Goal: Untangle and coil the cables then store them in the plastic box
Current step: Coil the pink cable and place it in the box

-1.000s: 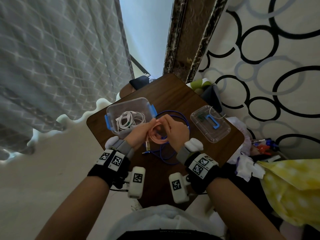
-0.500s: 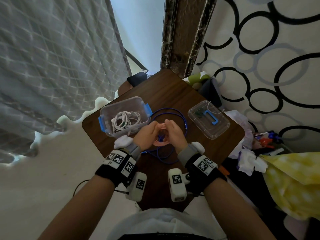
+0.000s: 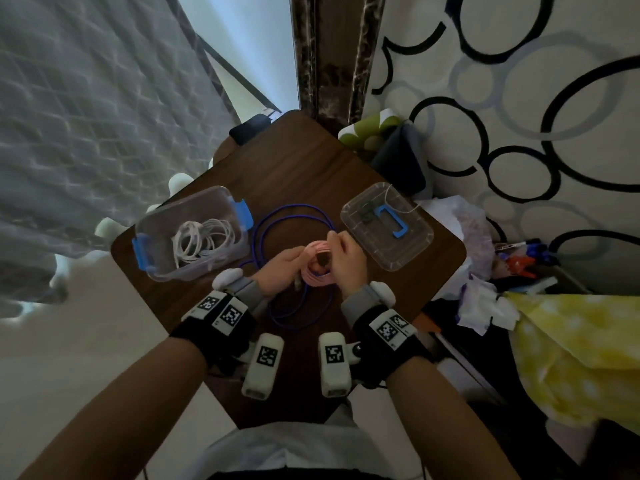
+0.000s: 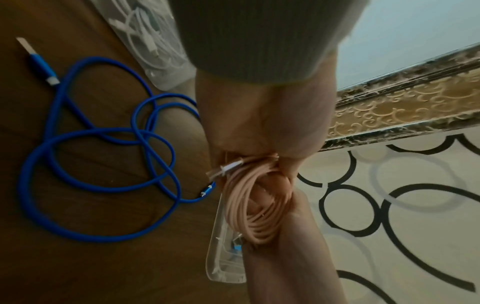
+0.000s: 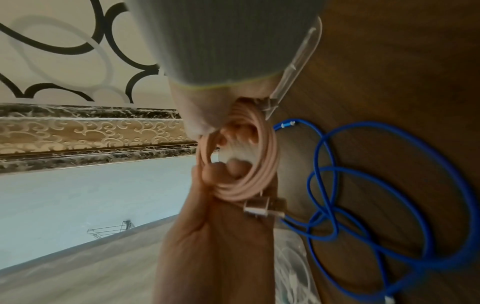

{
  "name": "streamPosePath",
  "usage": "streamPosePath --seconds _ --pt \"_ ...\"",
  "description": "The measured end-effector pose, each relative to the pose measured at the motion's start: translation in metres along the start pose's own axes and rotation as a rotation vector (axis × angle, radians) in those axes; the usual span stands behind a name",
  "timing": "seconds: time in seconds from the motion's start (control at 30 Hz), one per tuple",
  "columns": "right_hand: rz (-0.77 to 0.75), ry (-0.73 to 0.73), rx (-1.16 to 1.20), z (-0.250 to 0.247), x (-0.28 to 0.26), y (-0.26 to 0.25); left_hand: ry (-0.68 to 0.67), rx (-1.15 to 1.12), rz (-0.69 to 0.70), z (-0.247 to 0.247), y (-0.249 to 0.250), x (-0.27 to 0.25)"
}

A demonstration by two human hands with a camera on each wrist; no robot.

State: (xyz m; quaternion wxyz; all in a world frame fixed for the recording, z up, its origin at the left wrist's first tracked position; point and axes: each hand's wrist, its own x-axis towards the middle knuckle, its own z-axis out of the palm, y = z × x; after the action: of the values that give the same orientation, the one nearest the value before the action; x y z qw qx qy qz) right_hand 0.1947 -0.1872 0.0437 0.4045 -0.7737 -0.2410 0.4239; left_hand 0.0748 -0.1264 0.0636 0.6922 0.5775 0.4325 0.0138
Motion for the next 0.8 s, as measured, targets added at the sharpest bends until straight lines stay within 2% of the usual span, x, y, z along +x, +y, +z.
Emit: streamPosePath --seconds 0.07,0.1,0.23,0.33,0.47,0.63,0.8 --pt "-0.001 -0.076 -0.019 0.002 0.003 0.001 0.038 0.017 -0.007 -0.006 -0.004 -0.001" --pt "-0.019 -0.056 -0.059 -0.001 0.004 0.002 0.053 0.048 -0.002 -0.01 -0.004 -0.002" --pt "-0.133 0.196 -0.337 -0.037 0.021 0.006 0.129 0.119 0.047 -0.027 0.002 0.002" --pt "-0.209 0.281 -0.532 -0.062 0.034 0.002 0.221 0.181 0.07 -0.042 0.006 0.004" --pt "-0.312 0.359 -0.719 -0.057 0.044 -0.015 0.331 0.329 0.127 -0.071 0.006 -0.001" --pt "-0.341 0.326 -0.82 -0.033 0.056 -0.045 0.354 0.324 0.135 -0.105 0.008 -0.016" --pt "-0.265 0.24 -0.86 -0.022 0.063 -0.071 0.346 0.34 0.15 -0.123 0.019 -0.027"
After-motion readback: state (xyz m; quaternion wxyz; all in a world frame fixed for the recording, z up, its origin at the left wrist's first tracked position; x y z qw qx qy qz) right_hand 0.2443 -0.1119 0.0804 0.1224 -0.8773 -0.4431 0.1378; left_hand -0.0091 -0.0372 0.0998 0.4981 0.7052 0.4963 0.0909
